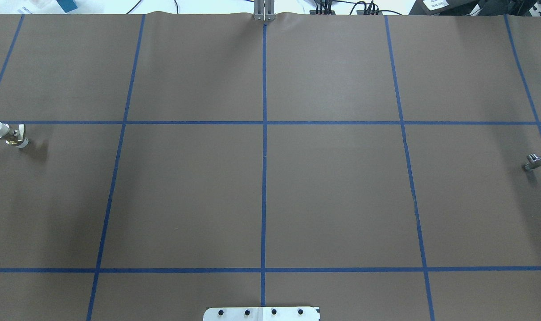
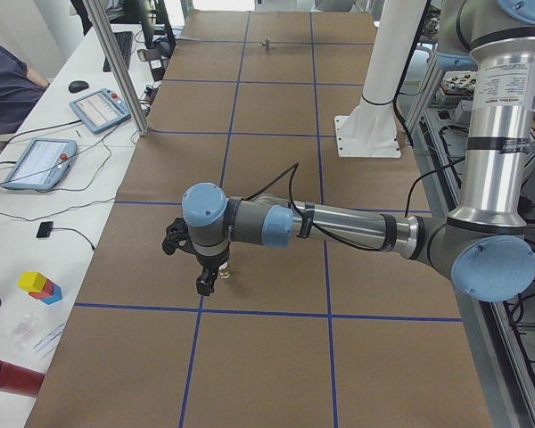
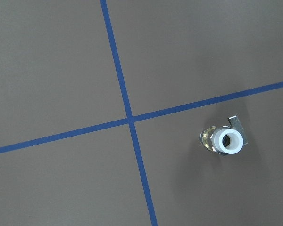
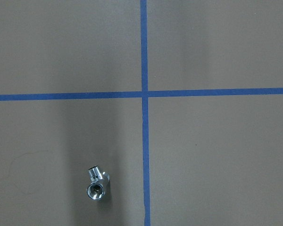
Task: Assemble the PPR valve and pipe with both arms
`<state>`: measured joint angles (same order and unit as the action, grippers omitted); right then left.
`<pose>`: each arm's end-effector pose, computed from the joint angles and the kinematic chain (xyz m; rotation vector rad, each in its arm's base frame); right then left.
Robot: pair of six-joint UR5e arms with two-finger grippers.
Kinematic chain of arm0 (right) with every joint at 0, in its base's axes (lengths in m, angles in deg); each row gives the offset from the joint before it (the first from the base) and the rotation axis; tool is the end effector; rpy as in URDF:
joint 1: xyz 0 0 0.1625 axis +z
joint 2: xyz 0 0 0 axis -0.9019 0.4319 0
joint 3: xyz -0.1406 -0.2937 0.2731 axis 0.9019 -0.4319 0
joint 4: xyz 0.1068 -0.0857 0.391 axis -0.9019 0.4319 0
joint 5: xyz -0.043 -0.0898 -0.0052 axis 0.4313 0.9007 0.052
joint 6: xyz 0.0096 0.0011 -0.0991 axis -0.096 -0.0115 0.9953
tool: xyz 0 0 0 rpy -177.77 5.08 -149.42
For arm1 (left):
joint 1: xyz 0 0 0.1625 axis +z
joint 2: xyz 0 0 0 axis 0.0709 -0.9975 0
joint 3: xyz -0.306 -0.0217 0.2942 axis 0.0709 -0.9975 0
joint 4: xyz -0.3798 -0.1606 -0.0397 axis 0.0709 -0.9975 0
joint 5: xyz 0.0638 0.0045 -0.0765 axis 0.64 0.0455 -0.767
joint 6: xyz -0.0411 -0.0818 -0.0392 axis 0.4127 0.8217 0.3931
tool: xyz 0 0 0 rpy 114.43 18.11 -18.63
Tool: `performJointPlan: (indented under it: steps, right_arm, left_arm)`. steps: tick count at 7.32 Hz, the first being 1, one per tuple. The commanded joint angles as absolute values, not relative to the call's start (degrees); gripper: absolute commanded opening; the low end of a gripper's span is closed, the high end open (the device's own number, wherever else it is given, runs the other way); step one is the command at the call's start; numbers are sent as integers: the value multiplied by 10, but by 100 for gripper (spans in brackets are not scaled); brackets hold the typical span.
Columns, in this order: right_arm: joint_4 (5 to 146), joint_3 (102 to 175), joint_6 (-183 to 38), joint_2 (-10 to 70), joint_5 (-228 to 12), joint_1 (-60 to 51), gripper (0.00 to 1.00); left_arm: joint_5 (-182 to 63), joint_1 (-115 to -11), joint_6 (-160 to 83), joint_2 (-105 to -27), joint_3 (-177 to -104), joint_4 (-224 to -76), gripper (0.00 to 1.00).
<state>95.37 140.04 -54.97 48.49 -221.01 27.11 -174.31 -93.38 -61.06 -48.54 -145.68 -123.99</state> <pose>0.0753 -0.4982 0.6166 0.0052 -0.7975 0.0108 -0.0549 -0.5147 0.5832 0.1873 0.8018 0.1990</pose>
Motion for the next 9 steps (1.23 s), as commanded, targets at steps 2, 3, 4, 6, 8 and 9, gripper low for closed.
performJointPlan:
  steps: [2, 3, 4, 6, 8, 9]
  right_arm:
    - [954, 1401, -549, 487, -2212, 271, 100]
    - [954, 1402, -549, 486, -2213, 270, 100]
    - [954, 1402, -548, 484, -2212, 270, 100]
    - [954, 1407, -550, 483, -2213, 270, 100]
    - [954, 1410, -552, 477, -2213, 270, 100]
    - [954, 1410, -553, 475, -2214, 270, 100]
  left_arm:
    - [-1745, -931, -609, -498, -1470, -1236, 100]
    - [-1745, -929, -610, -497, -1474, -1234, 100]
    - [-1745, -922, -609, -495, -1474, -1233, 100]
    - [-1746, -906, -607, -494, -1476, -1233, 100]
    - [-1747, -878, -493, -498, -1477, -1241, 100]
    - [-1746, -865, -490, -502, -1476, -1240, 100]
